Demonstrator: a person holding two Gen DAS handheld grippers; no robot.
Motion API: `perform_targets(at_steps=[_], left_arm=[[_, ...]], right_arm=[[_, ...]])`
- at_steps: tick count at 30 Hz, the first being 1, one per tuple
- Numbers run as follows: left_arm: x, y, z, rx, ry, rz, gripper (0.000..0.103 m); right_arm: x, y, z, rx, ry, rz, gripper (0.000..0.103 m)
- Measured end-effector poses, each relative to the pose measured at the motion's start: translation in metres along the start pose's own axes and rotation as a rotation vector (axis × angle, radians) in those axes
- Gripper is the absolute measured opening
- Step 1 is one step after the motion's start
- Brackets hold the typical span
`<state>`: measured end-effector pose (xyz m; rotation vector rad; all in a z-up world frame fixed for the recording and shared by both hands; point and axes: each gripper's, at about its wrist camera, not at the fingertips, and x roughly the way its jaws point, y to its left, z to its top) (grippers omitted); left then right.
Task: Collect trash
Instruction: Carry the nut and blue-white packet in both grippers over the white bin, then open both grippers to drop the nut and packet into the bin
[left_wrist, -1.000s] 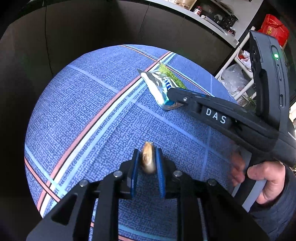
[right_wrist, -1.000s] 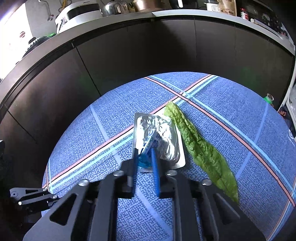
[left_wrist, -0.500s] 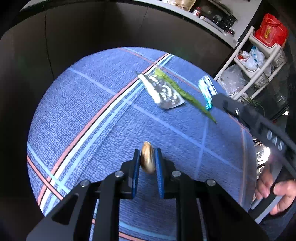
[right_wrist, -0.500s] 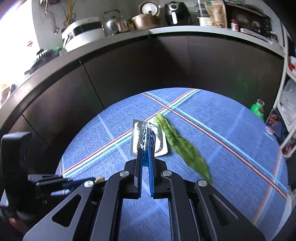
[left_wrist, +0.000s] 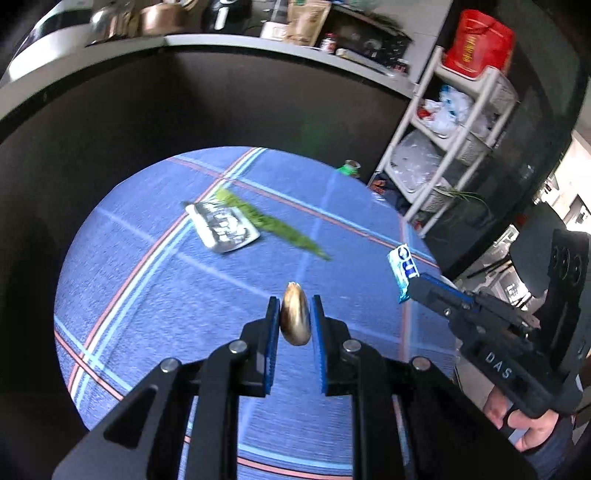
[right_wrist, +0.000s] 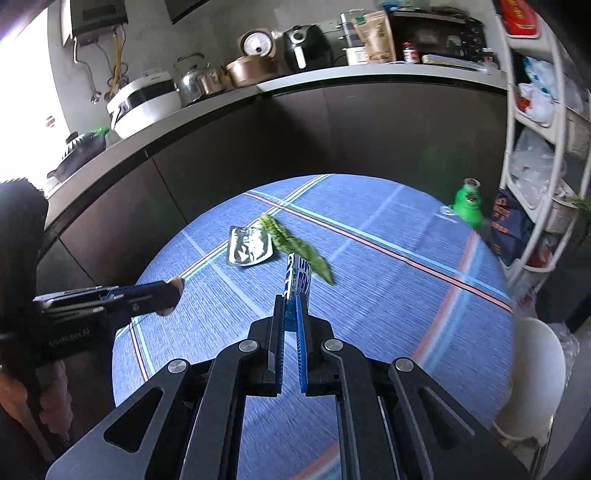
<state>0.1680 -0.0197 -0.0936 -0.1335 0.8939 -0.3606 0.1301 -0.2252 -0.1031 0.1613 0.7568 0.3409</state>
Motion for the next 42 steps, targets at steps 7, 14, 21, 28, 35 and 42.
perform_targets(at_steps=[7, 14, 21, 28, 35, 42], left_arm=[[-0.003, -0.055, 0.003, 0.093, 0.004, -0.04, 0.017], [0.002, -0.103, 0.009, 0.18, 0.008, -0.073, 0.017], [0.018, -0.151, 0.012, 0.256, 0.032, -0.114, 0.017], [0.047, -0.198, 0.011, 0.325, 0.078, -0.166, 0.017], [0.083, -0.237, 0.009, 0.357, 0.145, -0.226, 0.017], [0.128, -0.264, 0.011, 0.358, 0.227, -0.278, 0.017]], right_arm=[[-0.042, -0.031, -0.015, 0.053, -0.044, -0.04, 0.005], [-0.068, -0.063, -0.026, 0.107, -0.081, -0.074, 0.006], [-0.082, -0.096, -0.042, 0.178, -0.101, -0.106, 0.006], [-0.093, -0.14, -0.061, 0.265, -0.112, -0.157, 0.006], [-0.092, -0.184, -0.087, 0.363, -0.097, -0.208, 0.006], [-0.081, -0.223, -0.109, 0.442, -0.068, -0.244, 0.006]])
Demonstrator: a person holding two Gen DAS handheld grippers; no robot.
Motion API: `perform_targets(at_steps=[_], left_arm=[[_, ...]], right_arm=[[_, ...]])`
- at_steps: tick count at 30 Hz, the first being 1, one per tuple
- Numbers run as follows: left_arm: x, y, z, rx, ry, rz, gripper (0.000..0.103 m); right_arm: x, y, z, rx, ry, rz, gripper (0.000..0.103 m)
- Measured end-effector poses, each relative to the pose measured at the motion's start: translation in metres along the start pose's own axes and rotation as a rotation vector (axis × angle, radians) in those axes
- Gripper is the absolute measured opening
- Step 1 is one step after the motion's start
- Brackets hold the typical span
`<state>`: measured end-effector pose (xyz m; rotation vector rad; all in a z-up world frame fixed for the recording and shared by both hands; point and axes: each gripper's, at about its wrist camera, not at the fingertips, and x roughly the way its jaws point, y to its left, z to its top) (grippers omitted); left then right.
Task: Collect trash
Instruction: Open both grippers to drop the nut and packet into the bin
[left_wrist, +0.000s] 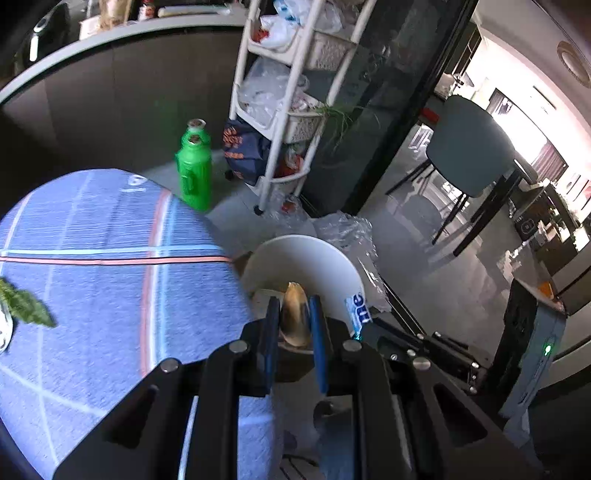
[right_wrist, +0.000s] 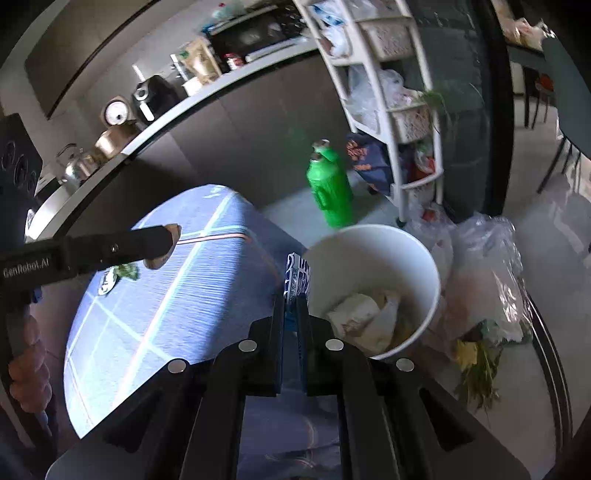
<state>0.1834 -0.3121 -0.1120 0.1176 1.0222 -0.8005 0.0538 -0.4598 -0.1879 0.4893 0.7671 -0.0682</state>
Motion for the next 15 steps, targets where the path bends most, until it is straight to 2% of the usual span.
perform_targets(at_steps=[12, 14, 15], left_arm=[[0.088, -0.022, 0.019, 0.051, 0.112, -0.022, 0.018], [0.1, -0.023, 0.022, 0.06, 0.116, -0.013, 0.019], [0.104, -0.023, 0.024, 0.062, 0.112, -0.008, 0.024]], right_arm=[[0.044, -0.051, -0.009, 0.043, 0.069, -0.072, 0.007], [0.053, -0.054, -0.007, 0.026, 0.074, -0.085, 0.01], [0.057, -0.056, -0.006, 0.01, 0.073, -0.099, 0.01]])
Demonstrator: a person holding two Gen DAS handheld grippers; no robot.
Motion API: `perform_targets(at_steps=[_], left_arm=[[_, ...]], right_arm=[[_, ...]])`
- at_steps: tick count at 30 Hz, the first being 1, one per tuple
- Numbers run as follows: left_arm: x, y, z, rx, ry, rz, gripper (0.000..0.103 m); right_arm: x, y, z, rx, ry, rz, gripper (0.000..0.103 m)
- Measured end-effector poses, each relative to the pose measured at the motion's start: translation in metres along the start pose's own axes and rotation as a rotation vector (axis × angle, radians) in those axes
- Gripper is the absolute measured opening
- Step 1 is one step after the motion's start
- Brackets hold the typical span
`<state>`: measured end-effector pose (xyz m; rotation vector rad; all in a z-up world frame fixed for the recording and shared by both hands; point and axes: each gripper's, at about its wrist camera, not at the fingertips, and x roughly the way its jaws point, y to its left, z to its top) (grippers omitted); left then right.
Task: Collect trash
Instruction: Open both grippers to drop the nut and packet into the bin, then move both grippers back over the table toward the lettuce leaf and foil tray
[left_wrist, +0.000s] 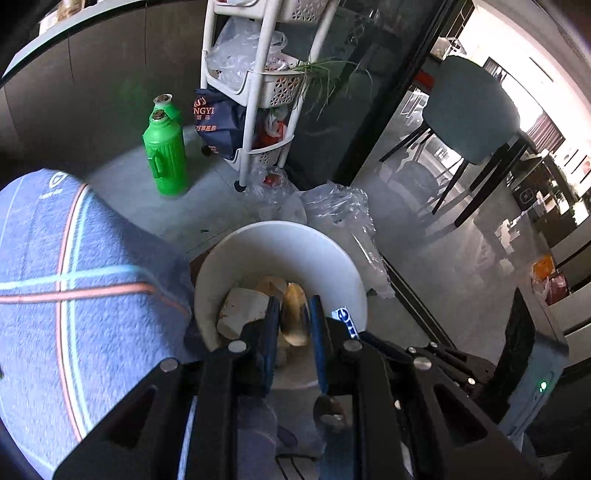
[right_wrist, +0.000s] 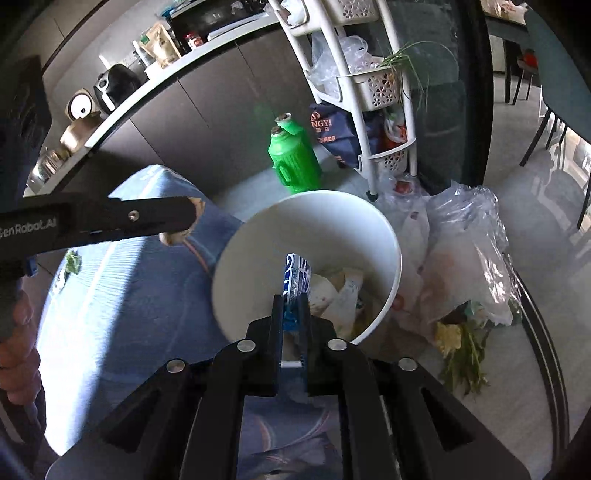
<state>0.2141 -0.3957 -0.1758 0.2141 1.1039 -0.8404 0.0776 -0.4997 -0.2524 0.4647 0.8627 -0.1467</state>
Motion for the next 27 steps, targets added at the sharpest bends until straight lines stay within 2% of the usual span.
perform_targets(at_steps=[1, 2, 3, 5, 7, 8, 9, 11, 18, 27], left_arm=[[0.002, -0.001, 0.001, -0.001, -0.003, 0.001, 0.043], [0.002, -0.001, 0.003, -0.004, -0.013, 0.003, 0.055], [0.001, 0.0, 0.005, -0.01, -0.031, 0.012, 0.075], [-0.006, 0.001, 0.009, -0.021, -0.084, 0.024, 0.083], [-0.011, 0.003, 0.011, -0.031, -0.106, 0.022, 0.096], [-0.014, 0.004, 0.012, -0.038, -0.117, 0.027, 0.099], [-0.016, 0.004, 0.012, -0.044, -0.129, 0.032, 0.099], [-0.019, 0.005, 0.013, -0.053, -0.136, 0.04, 0.099], [-0.036, 0.008, 0.005, -0.082, -0.143, 0.06, 0.099], [-0.1, 0.033, -0.019, -0.199, -0.205, 0.121, 0.099]], right_arm=[[0.001, 0.0, 0.001, -0.013, -0.006, -0.011, 0.011], [0.003, 0.001, 0.001, -0.04, -0.018, -0.026, 0.021], [0.003, 0.002, 0.001, -0.057, -0.027, -0.033, 0.039], [0.002, 0.003, 0.001, -0.084, -0.051, -0.043, 0.06], [0.001, 0.002, 0.001, -0.096, -0.059, -0.041, 0.063], [0.001, 0.002, 0.0, -0.1, -0.065, -0.047, 0.07], [0.0, 0.002, 0.0, -0.103, -0.069, -0.047, 0.081], [-0.004, 0.003, 0.0, -0.107, -0.075, -0.044, 0.094], [-0.016, 0.012, 0.002, -0.107, -0.084, -0.04, 0.094], [-0.046, 0.04, 0.009, -0.115, -0.123, -0.011, 0.094]])
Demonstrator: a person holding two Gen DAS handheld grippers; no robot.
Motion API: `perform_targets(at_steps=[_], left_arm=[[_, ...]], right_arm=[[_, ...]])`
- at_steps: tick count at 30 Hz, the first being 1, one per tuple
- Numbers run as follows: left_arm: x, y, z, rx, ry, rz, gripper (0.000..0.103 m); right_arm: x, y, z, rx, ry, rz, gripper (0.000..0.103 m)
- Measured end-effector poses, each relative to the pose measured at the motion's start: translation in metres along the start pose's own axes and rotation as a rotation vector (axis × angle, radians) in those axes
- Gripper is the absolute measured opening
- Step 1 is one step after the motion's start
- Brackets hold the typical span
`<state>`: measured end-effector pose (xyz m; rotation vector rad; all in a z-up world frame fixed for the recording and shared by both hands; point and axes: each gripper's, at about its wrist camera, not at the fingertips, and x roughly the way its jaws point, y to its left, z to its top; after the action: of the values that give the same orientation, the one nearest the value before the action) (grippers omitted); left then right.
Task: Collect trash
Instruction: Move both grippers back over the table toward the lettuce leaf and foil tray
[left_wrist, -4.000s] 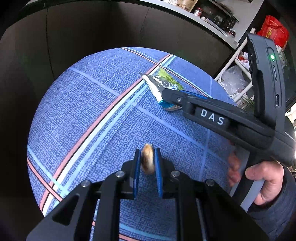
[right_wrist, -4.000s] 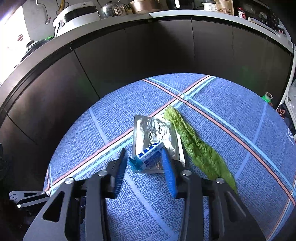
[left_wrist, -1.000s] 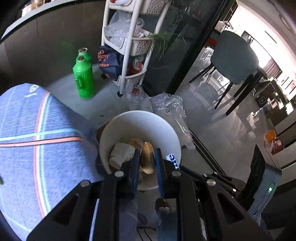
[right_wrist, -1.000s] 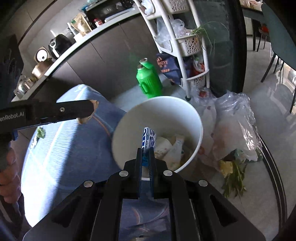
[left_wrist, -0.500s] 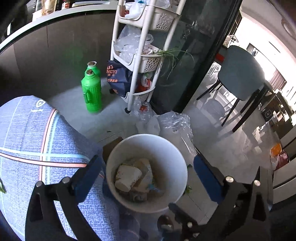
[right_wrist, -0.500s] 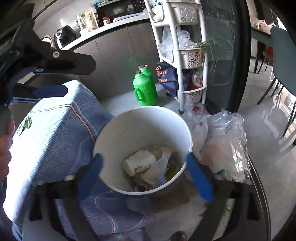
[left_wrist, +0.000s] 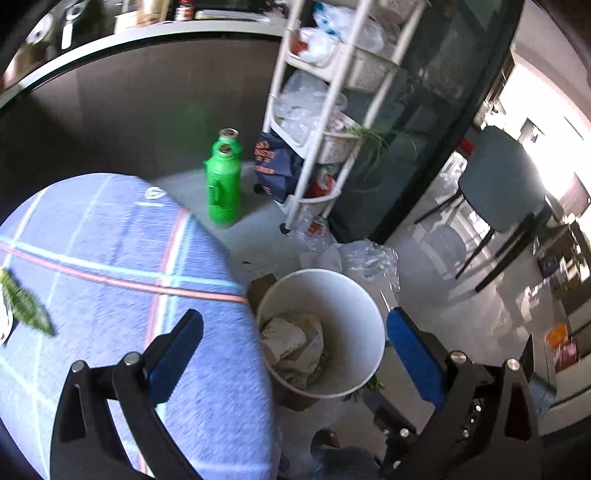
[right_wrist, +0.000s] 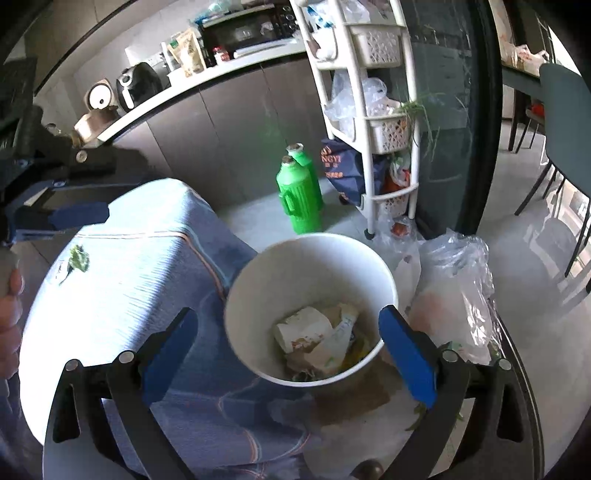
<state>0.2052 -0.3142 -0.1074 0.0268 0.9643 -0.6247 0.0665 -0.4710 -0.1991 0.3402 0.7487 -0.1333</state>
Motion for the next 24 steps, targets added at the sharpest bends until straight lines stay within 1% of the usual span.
perform_targets(at_steps=[6, 13, 18, 24], left_arm=[[-0.043, 0.023, -0.009, -0.056, -0.054, 0.033, 0.099], [-0.095, 0.056, -0.029, -0.119, -0.123, 0.092, 0.099], [-0.123, 0.091, -0.047, -0.181, -0.15, 0.133, 0.099], [-0.142, 0.141, -0.067, -0.284, -0.161, 0.18, 0.099]], right_arm=[[-0.022, 0.031, 0.009, -0.06, -0.029, 0.025, 0.094], [-0.045, 0.075, 0.017, -0.153, -0.063, 0.066, 0.094], [-0.052, 0.11, 0.021, -0.221, -0.069, 0.098, 0.094], [-0.056, 0.151, 0.023, -0.309, -0.066, 0.141, 0.094]])
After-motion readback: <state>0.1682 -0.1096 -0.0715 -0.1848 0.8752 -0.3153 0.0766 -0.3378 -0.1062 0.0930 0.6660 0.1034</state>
